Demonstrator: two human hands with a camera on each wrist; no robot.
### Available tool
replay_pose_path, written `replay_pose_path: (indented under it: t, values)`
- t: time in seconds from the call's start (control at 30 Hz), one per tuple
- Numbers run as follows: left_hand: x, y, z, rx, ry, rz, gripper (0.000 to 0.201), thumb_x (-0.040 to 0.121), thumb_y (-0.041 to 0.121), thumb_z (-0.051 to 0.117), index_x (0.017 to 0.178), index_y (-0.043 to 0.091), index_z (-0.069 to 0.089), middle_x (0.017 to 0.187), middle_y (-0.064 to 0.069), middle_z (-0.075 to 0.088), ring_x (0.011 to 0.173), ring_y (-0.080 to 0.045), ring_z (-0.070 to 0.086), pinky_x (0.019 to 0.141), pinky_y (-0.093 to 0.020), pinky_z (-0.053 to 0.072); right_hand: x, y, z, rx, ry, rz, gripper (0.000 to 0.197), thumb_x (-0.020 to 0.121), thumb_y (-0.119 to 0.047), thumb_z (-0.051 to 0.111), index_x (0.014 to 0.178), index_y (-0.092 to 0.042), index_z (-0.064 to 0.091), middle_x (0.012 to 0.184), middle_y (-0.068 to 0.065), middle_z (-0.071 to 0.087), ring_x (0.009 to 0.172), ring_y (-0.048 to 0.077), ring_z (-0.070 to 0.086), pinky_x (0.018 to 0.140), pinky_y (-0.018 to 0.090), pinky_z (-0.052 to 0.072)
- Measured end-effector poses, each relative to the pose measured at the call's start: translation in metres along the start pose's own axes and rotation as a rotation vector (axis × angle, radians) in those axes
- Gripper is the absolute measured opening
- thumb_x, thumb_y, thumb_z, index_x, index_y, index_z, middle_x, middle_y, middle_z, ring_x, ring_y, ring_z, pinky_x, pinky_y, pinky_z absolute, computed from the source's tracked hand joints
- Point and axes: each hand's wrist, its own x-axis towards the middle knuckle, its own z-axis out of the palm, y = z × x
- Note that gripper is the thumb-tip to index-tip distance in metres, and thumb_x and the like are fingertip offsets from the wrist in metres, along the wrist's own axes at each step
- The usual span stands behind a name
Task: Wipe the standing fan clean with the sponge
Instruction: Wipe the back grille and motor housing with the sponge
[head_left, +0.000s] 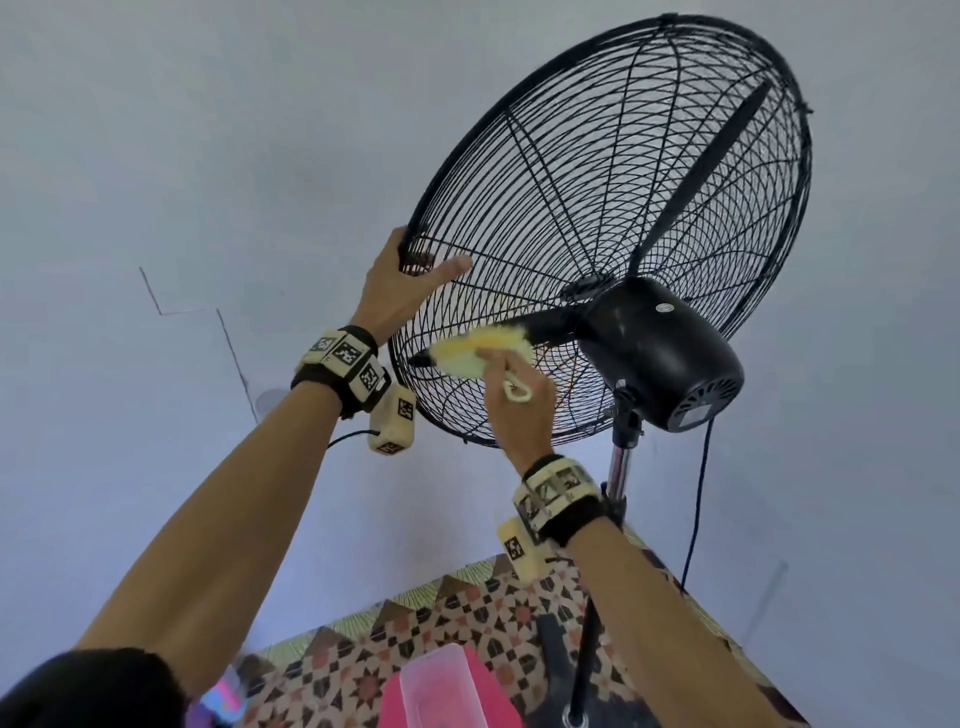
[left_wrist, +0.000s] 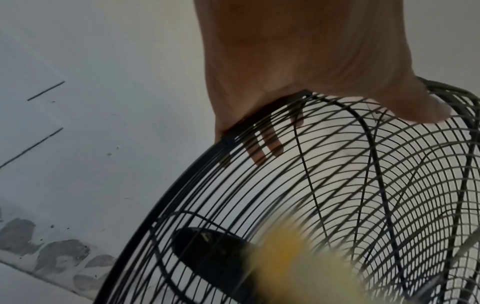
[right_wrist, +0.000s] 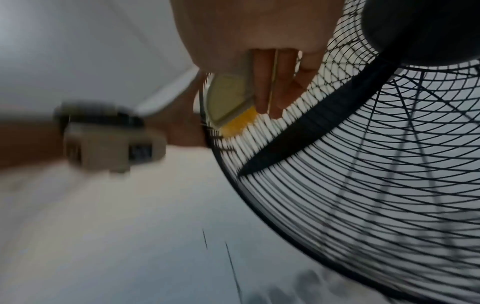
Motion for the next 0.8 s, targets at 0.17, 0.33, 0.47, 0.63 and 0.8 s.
replay_pose_path:
  t: [0.17, 0.33, 0.47, 0.63, 0.8]
  values:
    - [-0.002, -0.006, -0.001, 0.062, 0.009, 0.038, 0.099, 0.064, 0.072, 0.087, 0.143, 0.029, 0.046, 0.119, 0.01, 0.064, 0.113, -0.007, 0.062, 0.098, -0.032, 0.052, -0.004, 0.001, -0.01, -0.004, -0.01, 0.016, 0.027, 0.097, -0.024, 0.055, 0.091, -0.014, 0.08, 0.059, -0.005, 0.066, 0.043, 0.008, 0.05, 0.043, 0.026, 0.035]
    - [0.0, -0.01, 0.002, 0.055, 0.04, 0.041, 0.1, 0.062, 0.076, 0.085, 0.141, 0.028, 0.047, 0.125, 0.006, 0.065, 0.118, -0.014, 0.062, 0.103, -0.04, 0.053, 0.027, -0.003, -0.019, 0.1, 0.176, -0.019, 0.024, 0.101, -0.008, 0.055, 0.1, -0.009, 0.079, 0.059, -0.01, 0.061, 0.041, 0.004, 0.044, 0.043, 0.014, 0.027]
    - [0.0, -0.012, 0.001, 0.045, 0.041, 0.032, 0.098, 0.062, 0.076, 0.086, 0.14, 0.029, 0.047, 0.123, 0.009, 0.065, 0.116, -0.01, 0.062, 0.102, -0.038, 0.053, -0.007, 0.034, -0.01, -0.009, -0.007, 0.092, 0.025, 0.1, -0.012, 0.055, 0.1, -0.014, 0.079, 0.072, -0.007, 0.072, 0.047, 0.003, 0.054, 0.047, 0.022, 0.037]
    - [-0.003, -0.013, 0.003, 0.04, 0.059, 0.055, 0.095, 0.063, 0.075, 0.086, 0.138, 0.029, 0.049, 0.122, 0.01, 0.066, 0.115, -0.009, 0.063, 0.098, -0.031, 0.052, 0.015, 0.004, -0.021, 0.004, 0.096, -0.019, 0.026, 0.101, -0.012, 0.054, 0.096, -0.015, 0.079, 0.06, -0.014, 0.062, 0.044, 0.006, 0.048, 0.051, 0.023, 0.035]
    - [-0.002, -0.012, 0.003, 0.025, 0.066, 0.05, 0.095, 0.063, 0.074, 0.086, 0.139, 0.029, 0.049, 0.122, 0.01, 0.065, 0.114, -0.006, 0.062, 0.097, -0.029, 0.052, 0.012, 0.014, -0.014, 0.034, 0.02, 0.086, 0.025, 0.097, -0.012, 0.053, 0.095, -0.014, 0.078, 0.066, -0.003, 0.069, 0.043, 0.003, 0.046, 0.043, 0.018, 0.03]
